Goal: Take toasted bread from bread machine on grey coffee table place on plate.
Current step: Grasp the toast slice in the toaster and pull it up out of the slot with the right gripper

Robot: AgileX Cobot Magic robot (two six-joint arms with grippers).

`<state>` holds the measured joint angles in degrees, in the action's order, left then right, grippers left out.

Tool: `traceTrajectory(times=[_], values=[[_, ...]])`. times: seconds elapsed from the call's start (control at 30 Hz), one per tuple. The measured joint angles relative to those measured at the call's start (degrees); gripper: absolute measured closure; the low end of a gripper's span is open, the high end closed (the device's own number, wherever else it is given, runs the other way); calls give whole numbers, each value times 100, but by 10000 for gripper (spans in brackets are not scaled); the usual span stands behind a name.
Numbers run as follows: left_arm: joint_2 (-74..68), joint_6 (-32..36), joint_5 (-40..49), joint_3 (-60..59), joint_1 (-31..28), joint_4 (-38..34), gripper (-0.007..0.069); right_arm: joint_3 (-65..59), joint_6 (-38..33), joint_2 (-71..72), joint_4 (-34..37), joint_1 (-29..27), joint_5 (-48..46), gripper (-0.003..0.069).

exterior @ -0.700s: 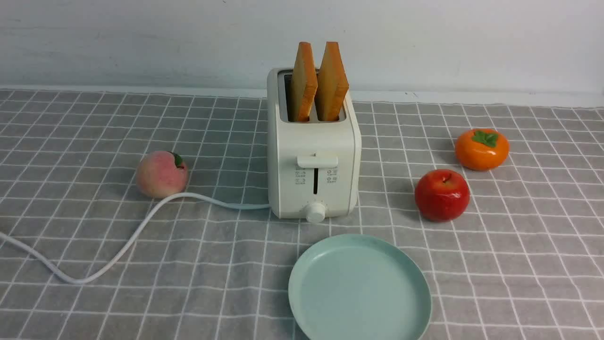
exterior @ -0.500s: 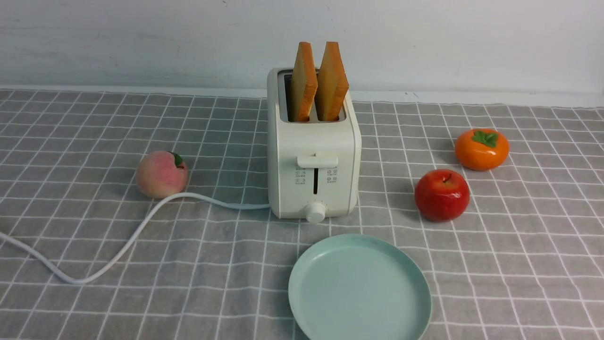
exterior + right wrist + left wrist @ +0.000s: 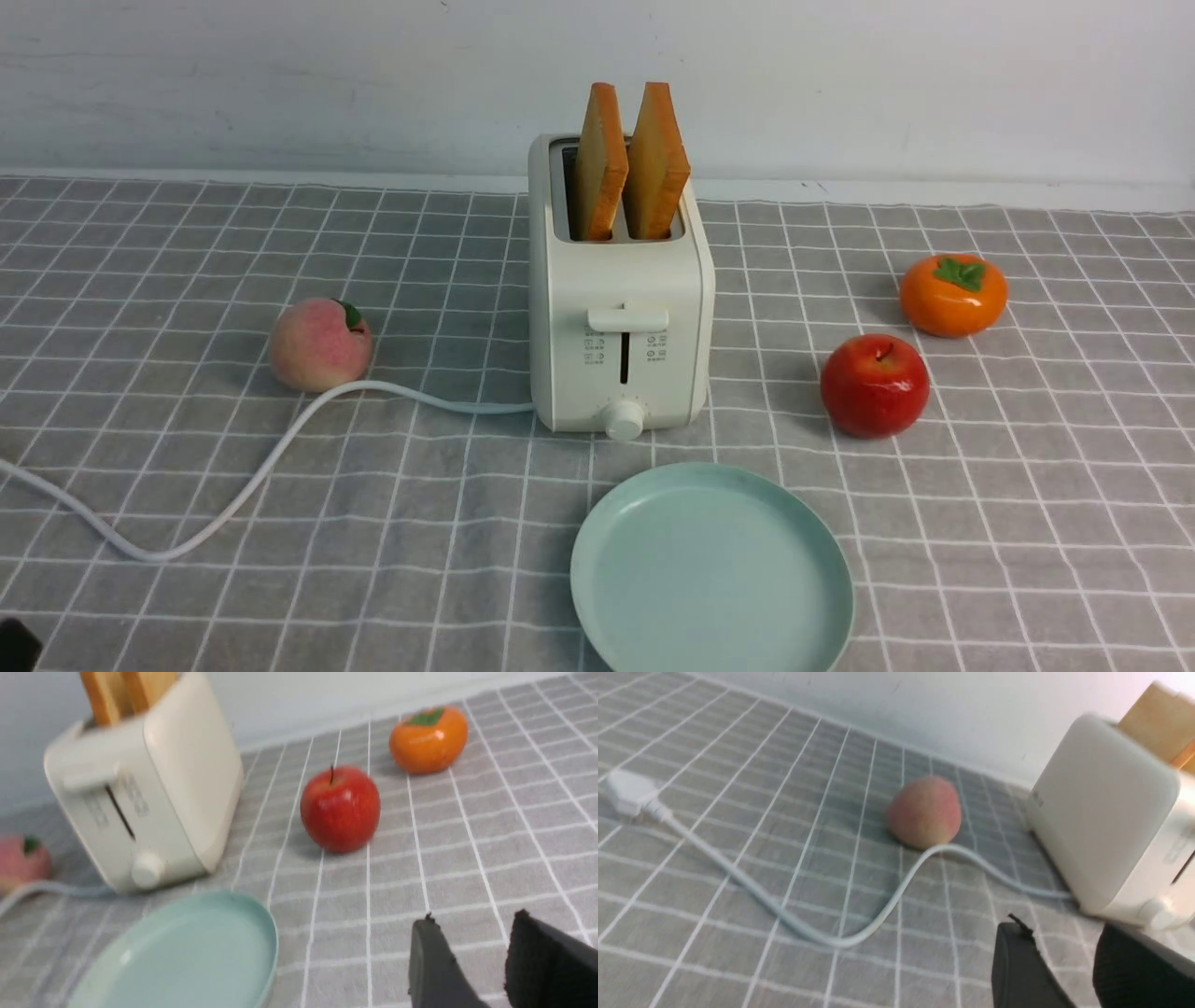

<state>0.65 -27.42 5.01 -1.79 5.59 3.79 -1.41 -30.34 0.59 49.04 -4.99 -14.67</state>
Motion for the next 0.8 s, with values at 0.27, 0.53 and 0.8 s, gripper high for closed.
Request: traceTrajectory(times=[0.27,0.53,0.8], values=[[0,0,-802,0,0,-113,388,0,0,0,1320,7,1409,419],[0,0,-707,0,0,-126,388,0,0,0,1479,7,1467,419],[0,-1007,-1788,0,0,-653,388,7,-6,0,1897,7,1682,419]])
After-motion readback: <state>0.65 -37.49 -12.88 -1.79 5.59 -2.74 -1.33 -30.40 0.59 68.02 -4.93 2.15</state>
